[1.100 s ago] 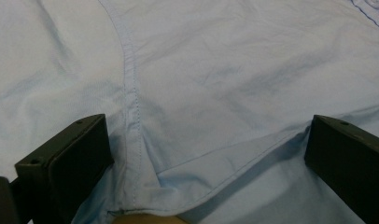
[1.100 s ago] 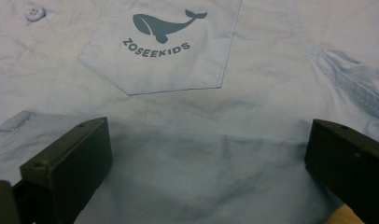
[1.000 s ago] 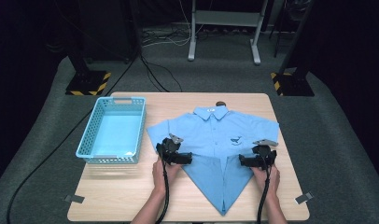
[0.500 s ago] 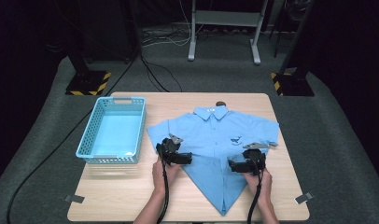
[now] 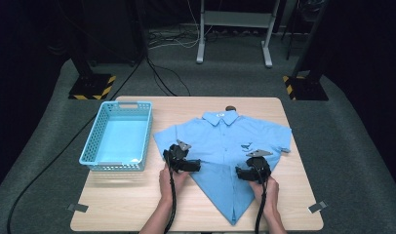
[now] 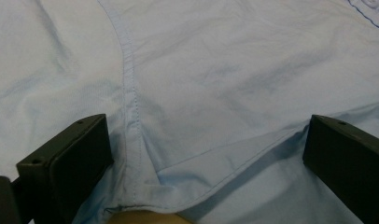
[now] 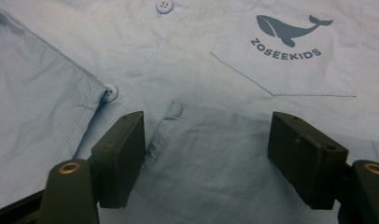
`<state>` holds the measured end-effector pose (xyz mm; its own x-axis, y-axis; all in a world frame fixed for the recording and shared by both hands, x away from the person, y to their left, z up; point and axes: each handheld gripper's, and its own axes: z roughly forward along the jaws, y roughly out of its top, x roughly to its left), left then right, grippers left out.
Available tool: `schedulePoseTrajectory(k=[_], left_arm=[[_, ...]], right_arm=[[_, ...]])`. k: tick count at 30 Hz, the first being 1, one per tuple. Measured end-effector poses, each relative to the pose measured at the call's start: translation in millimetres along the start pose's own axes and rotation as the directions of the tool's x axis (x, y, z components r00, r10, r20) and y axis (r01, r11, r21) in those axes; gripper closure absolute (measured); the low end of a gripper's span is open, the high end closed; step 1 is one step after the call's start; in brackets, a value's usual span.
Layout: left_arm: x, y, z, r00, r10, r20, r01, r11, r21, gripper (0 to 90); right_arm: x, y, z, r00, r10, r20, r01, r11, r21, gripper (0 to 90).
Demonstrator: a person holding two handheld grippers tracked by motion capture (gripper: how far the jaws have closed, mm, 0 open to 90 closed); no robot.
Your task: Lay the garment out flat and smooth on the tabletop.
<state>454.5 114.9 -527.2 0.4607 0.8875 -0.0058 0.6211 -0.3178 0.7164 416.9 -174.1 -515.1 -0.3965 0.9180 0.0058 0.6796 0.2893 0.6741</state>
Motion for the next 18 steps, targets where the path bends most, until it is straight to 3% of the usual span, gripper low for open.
schedulePoseTrajectory(k=[18], left_arm=[[0.1,0.1,0.0,1.0,0.001,0.002,-0.001,1.0,-0.001,1.4]], right_arm=[[-9.2,-6.8,-7.3,0.9999,0.013,-0.007,-0.013,0.999,-0.044,69.0]])
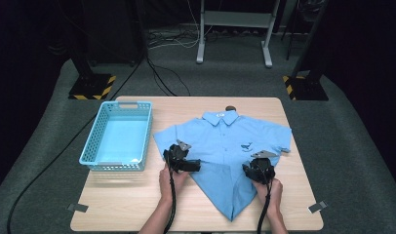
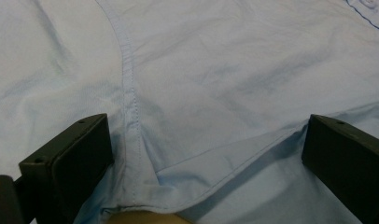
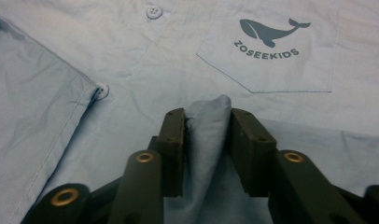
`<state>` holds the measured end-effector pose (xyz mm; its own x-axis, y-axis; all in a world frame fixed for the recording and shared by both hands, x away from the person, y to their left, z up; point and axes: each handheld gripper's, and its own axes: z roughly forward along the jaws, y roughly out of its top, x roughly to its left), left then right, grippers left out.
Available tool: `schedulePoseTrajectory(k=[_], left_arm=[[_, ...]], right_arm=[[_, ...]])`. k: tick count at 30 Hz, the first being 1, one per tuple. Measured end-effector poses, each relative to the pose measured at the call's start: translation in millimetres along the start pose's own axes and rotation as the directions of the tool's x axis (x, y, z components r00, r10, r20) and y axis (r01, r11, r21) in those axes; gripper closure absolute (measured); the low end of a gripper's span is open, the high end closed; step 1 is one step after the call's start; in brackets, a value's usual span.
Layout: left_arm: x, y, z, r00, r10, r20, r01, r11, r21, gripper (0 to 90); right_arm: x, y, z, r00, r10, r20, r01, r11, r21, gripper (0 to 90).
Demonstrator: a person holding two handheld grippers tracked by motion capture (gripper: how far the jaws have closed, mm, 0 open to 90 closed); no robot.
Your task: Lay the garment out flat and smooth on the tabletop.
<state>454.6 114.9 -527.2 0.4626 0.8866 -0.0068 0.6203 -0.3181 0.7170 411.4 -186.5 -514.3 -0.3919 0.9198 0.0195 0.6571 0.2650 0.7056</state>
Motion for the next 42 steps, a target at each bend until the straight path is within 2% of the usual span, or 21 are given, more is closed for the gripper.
schedulePoseTrajectory(k=[6,11,21,25,35,42], left_arm=[[0.1,0.0,0.0,1.0,0.001,0.0,-0.001,1.0,0.0,1.5],[0.2,0.0,0.0,1.0,0.001,0.001,-0.001,1.0,-0.001,1.8],[0.2,0.0,-0.1,1.0,0.002,0.001,-0.002,1.0,-0.001,2.0],[0.2,0.0,-0.1,1.0,0.002,0.001,-0.002,1.0,-0.002,2.0],[0.2,0.0,-0.2,1.0,0.002,0.001,-0.002,1.0,-0.003,2.3],[0.1,-0.1,-0.1,1.0,0.002,0.001,-0.002,1.0,-0.004,2.4]], right_arm=[[-0.9,-5.2,-2.7,0.9997,0.02,-0.017,-0.021,1.0,-0.023,78.8],[1.2,-7.9,-4.1,0.9999,0.013,-0.006,-0.013,0.999,-0.031,82.7],[5.0,-8.9,-11.2,0.9998,0.004,-0.018,-0.006,0.998,-0.062,83.0],[5.9,-9.3,-17.0,0.9998,-0.019,-0.004,0.018,0.998,-0.067,83.1],[5.8,-9.8,-31.9,1.0,-0.004,-0.004,0.003,0.995,-0.101,83.2],[5.5,-11.9,-41.0,0.9999,-0.011,-0.004,0.01,0.994,-0.11,83.2]])
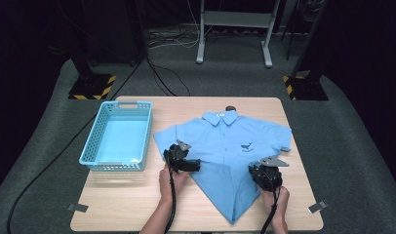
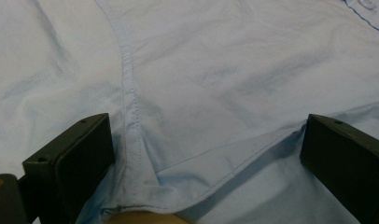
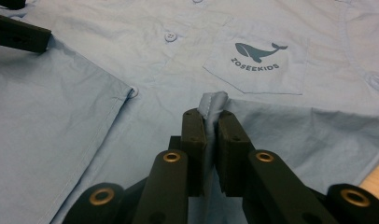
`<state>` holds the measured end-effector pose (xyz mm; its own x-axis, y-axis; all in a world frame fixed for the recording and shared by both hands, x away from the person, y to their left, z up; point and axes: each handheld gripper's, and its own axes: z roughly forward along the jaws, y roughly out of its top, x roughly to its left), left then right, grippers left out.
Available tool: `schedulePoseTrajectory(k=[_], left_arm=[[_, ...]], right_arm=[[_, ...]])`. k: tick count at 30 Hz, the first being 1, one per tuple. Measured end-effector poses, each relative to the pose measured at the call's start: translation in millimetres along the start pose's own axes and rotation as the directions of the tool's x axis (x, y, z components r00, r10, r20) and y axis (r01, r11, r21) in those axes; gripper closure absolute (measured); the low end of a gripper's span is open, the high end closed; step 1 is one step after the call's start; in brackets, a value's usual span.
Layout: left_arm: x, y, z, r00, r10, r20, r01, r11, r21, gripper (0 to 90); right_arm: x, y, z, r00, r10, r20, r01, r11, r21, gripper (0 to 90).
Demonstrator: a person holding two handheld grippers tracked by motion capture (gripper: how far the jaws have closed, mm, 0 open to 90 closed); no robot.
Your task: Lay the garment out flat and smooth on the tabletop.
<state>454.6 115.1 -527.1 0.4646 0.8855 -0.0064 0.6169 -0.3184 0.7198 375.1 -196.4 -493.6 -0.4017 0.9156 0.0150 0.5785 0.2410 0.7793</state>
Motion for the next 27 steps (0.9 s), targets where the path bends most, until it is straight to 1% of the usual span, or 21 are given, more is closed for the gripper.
schedulePoseTrajectory(k=[3,7,9,14,16,20,27], left_arm=[[0.0,0.0,0.0,1.0,0.0,0.0,0.0,1.0,0.0,2.4],[0.0,0.0,0.0,1.0,0.0,0.0,0.0,1.0,0.0,2.4],[0.0,0.0,-0.1,1.0,0.0,0.0,0.0,1.0,0.001,2.4],[0.0,0.0,0.0,1.0,-0.001,0.001,0.001,1.0,0.0,2.4],[0.0,0.0,0.0,1.0,-0.001,0.001,0.001,1.0,0.0,2.4],[0.1,0.1,0.0,1.0,0.001,0.001,-0.001,1.0,0.001,2.5],[0.0,0.1,0.0,1.0,0.001,0.001,-0.001,1.0,0.001,2.5]], right_arm=[[-0.3,-0.9,-3.0,1.0,0.008,-0.003,-0.008,1.0,-0.001,83.3],[-1.1,-4.0,-10.1,0.9997,0.024,-0.001,-0.024,0.999,-0.023,84.0],[-1.8,-4.5,-12.2,0.9996,0.029,-0.001,-0.029,0.999,-0.026,84.1],[-2.4,-4.3,-18.7,0.9996,0.026,0.008,-0.026,0.999,-0.034,84.3],[-2.3,-4.7,-23.9,0.9996,0.026,0.015,-0.025,0.999,-0.042,84.6],[-2.2,-7.3,-31.3,0.9992,0.032,0.025,-0.031,0.998,-0.059,85.0],[-6.3,-11.8,-44.3,0.9982,0.046,0.039,-0.043,0.996,-0.081,85.2]])
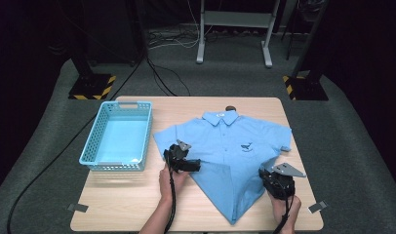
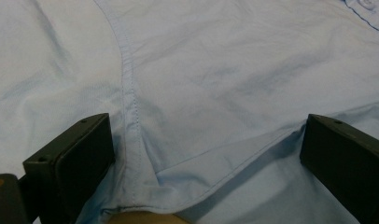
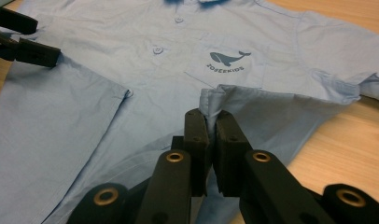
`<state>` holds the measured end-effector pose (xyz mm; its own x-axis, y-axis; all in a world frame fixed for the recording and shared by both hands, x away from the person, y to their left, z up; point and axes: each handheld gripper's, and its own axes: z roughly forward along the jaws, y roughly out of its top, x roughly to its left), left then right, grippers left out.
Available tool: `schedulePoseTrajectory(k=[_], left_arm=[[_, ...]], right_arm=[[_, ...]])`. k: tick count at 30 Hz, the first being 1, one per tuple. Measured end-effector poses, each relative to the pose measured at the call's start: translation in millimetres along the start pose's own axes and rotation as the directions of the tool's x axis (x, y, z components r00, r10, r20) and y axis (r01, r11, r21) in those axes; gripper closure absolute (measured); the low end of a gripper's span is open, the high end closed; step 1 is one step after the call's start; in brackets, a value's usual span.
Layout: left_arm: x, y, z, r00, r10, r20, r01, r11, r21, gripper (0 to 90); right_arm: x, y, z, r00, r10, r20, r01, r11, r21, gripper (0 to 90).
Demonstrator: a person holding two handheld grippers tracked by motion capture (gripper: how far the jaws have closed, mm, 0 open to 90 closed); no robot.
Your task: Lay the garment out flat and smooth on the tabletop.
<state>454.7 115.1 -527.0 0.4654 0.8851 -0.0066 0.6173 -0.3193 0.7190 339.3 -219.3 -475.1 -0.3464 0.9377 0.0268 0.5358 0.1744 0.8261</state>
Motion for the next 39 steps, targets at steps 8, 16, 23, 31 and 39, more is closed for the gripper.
schedulePoseTrajectory(k=[8,16,23,31,39], left_arm=[[0.0,0.0,0.0,1.0,0.0,0.0,0.0,1.0,-0.001,2.6],[0.0,0.0,0.0,1.0,-0.001,0.0,0.001,1.0,-0.001,2.6],[-0.1,0.0,0.0,1.0,-0.001,0.0,0.001,1.0,-0.002,2.6],[-0.1,-0.1,0.1,1.0,-0.002,0.0,0.002,1.0,-0.003,2.7],[0.0,-0.1,0.1,1.0,-0.001,0.0,0.001,1.0,-0.002,2.7]], right_arm=[[-6.4,-8.2,-13.4,0.9996,0.023,0.02,-0.022,1.0,-0.02,85.4],[-14.6,-23.9,-23.5,0.9982,0.047,0.038,-0.046,0.999,-0.018,86.0],[-26.6,-44.9,-31.3,0.9937,0.09,0.066,-0.091,0.996,0.004,83.8],[-49.6,-70.7,-55.8,0.9799,0.169,0.107,-0.17,0.985,0.006,73.6],[-57.2,-72.5,-82.8,0.9706,0.202,0.13,-0.2,0.979,-0.034,61.4]])
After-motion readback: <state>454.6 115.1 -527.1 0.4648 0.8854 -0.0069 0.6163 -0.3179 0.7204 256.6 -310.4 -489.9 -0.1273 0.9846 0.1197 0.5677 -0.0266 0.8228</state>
